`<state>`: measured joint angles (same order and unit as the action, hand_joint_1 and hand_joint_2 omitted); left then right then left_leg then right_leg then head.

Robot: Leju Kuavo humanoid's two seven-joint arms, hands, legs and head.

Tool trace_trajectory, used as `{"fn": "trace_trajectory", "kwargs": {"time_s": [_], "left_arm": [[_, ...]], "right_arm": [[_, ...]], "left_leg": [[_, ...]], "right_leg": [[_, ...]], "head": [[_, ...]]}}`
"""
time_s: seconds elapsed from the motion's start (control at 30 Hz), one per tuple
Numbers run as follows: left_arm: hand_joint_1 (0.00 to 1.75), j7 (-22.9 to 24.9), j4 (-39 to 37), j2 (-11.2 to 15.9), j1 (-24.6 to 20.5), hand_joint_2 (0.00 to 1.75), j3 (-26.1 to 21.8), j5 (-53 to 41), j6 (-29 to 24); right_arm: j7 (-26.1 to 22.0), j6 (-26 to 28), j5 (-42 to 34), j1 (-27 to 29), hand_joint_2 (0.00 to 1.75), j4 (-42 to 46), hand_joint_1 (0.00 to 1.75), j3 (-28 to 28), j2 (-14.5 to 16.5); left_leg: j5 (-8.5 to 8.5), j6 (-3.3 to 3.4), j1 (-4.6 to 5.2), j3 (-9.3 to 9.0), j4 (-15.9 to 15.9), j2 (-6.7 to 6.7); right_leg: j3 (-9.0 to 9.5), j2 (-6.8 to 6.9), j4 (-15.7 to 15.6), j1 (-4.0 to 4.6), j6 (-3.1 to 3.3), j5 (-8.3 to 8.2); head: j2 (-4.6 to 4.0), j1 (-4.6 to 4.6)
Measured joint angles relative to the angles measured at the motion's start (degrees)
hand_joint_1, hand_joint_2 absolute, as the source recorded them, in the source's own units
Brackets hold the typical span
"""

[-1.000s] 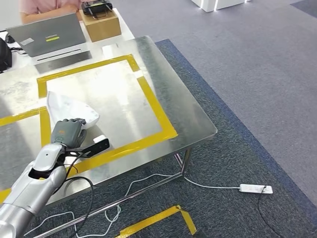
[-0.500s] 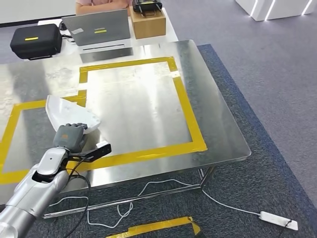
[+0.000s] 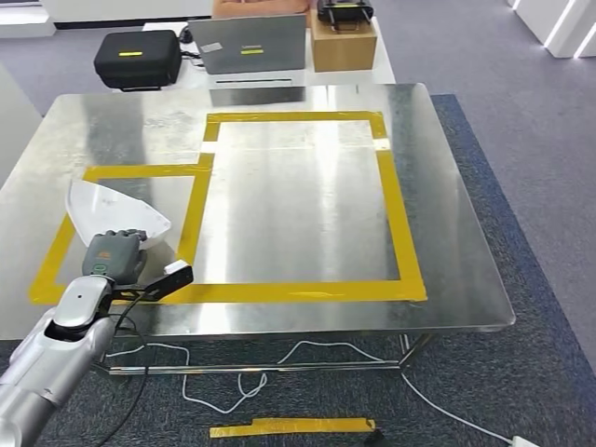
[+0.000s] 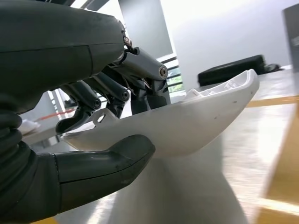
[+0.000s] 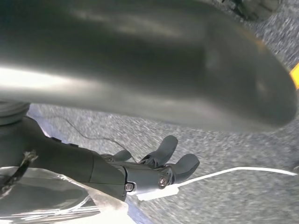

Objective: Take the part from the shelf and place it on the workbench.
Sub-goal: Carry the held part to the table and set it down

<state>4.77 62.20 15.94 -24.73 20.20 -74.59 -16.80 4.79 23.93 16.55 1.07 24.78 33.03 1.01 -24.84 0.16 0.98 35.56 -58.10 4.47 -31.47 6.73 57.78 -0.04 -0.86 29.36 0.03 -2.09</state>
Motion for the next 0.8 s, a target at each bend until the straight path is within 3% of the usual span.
{"fn": "trace_trajectory", "kwargs": {"time_s": [0.03,0.07,0.13,0.2,0.27,0.3,0.33,0.4,0.43,0.5,0.6,0.8], "left_arm": [[1.75,0.0,-0.1,0.1,0.0,1.75,-0.1,0.0,-0.1],[1.75,-0.1,-0.2,0.1,0.1,1.75,-0.2,0.0,-0.1],[1.75,-0.4,-0.5,0.2,0.0,1.75,-0.3,0.0,-0.3],[1.75,-0.7,-0.7,0.1,-0.1,1.75,-0.3,0.0,-0.5],[1.75,-1.2,-1.0,0.0,0.0,1.75,-0.3,0.0,-0.7],[1.75,-1.5,-1.1,-0.1,0.1,1.75,-0.3,0.0,-0.8],[1.75,-1.9,-1.2,-0.1,0.1,1.75,-0.2,0.0,-0.9],[1.75,-2.8,-1.4,-0.2,0.1,1.75,-0.2,0.0,-1.3],[1.75,-3.1,-1.4,-0.3,0.1,1.75,-0.2,0.0,-1.4],[1.75,-3.8,-1.5,-0.3,0.1,1.75,-0.1,-0.1,-1.5],[1.75,-4.7,-1.5,-0.5,0.2,1.75,0.3,-0.1,-1.6],[1.75,-7.6,-1.3,-1.0,0.3,1.75,2.0,1.3,-1.8]], "right_arm": [[-0.1,0.0,0.0,-0.1,0.00,0.0,0.00,0.0,0.0],[-0.2,-0.1,0.0,-0.1,0.00,0.0,0.00,0.0,0.1],[-0.5,-0.3,-0.3,-0.3,0.00,-0.1,0.00,-0.2,0.1],[-0.8,-0.7,-0.7,-0.2,0.00,-0.2,0.00,-0.5,0.1],[-0.9,-1.1,-1.0,0.1,0.00,-0.4,0.00,-0.8,0.1],[-1.0,-1.4,-1.0,0.1,0.00,-0.5,0.00,-0.9,0.1],[-1.1,-1.6,-1.1,0.1,0.00,-0.5,0.00,-0.9,0.1],[-1.4,-2.1,-1.1,-0.1,0.00,-0.7,0.00,-1.1,0.1],[-1.5,-2.2,-1.2,-0.2,0.00,-0.8,0.00,-1.1,0.1],[-1.6,-2.5,-1.2,-0.4,0.00,-1.0,0.00,-1.2,0.3],[-1.8,-2.9,-1.4,-0.4,0.00,-1.3,0.00,-1.5,0.4],[-1.9,-3.3,-1.5,-0.7,0.00,-1.3,0.00,-1.9,0.6]], "left_leg": [[0.10,0.31,-0.20,-0.02,0.1,-0.73],[0.16,0.59,-0.38,-0.13,0.3,-1.35],[0.29,1.19,-0.84,-0.38,0.7,-2.38],[0.19,1.52,-0.92,-0.39,0.7,-3.25],[0.09,1.65,-0.86,-0.43,0.7,-4.16],[0.03,1.63,-0.84,-0.50,0.6,-4.56],[-0.08,1.57,-0.84,-0.63,0.6,-4.90],[-0.42,1.18,-0.81,-0.92,0.4,-5.36],[-0.57,0.95,-0.74,-0.93,0.3,-5.52],[-0.70,0.89,-0.52,-0.77,-0.1,-5.68],[-0.58,1.50,-0.49,-0.85,0.0,-5.65],[-0.52,1.30,-0.52,-1.19,0.6,-5.57]], "right_leg": [[0.08,0.48,-0.1,0.01,-0.30,0.22],[0.12,-0.02,0.1,-0.03,-0.61,0.61],[-1.43,-3.19,3.4,-0.21,-1.09,2.65],[-5.48,-6.16,11.1,-0.37,-1.25,5.95],[-9.36,-6.73,17.1,-0.39,-1.35,7.31],[-9.90,-6.73,17.0,-0.40,-1.34,6.22],[-9.26,-6.73,14.6,-0.43,-1.28,4.10],[-5.74,-6.83,6.1,-0.53,-1.17,-0.55],[-4.18,-6.93,2.9,-0.55,-1.02,-1.81],[-2.94,-7.12,0.6,-0.57,-0.83,-2.17],[-2.86,-7.30,0.5,-0.52,-0.70,-2.37],[-2.81,-7.37,0.5,-0.37,-0.04,-2.12]], "head": [[0.01,0.02],[0.00,0.10],[0.00,0.41],[0.00,0.75],[0.00,0.85],[-0.01,0.86],[0.00,0.86],[-0.01,0.88],[0.00,0.85],[0.00,0.80],[-0.01,0.77],[-0.01,0.78]]}}
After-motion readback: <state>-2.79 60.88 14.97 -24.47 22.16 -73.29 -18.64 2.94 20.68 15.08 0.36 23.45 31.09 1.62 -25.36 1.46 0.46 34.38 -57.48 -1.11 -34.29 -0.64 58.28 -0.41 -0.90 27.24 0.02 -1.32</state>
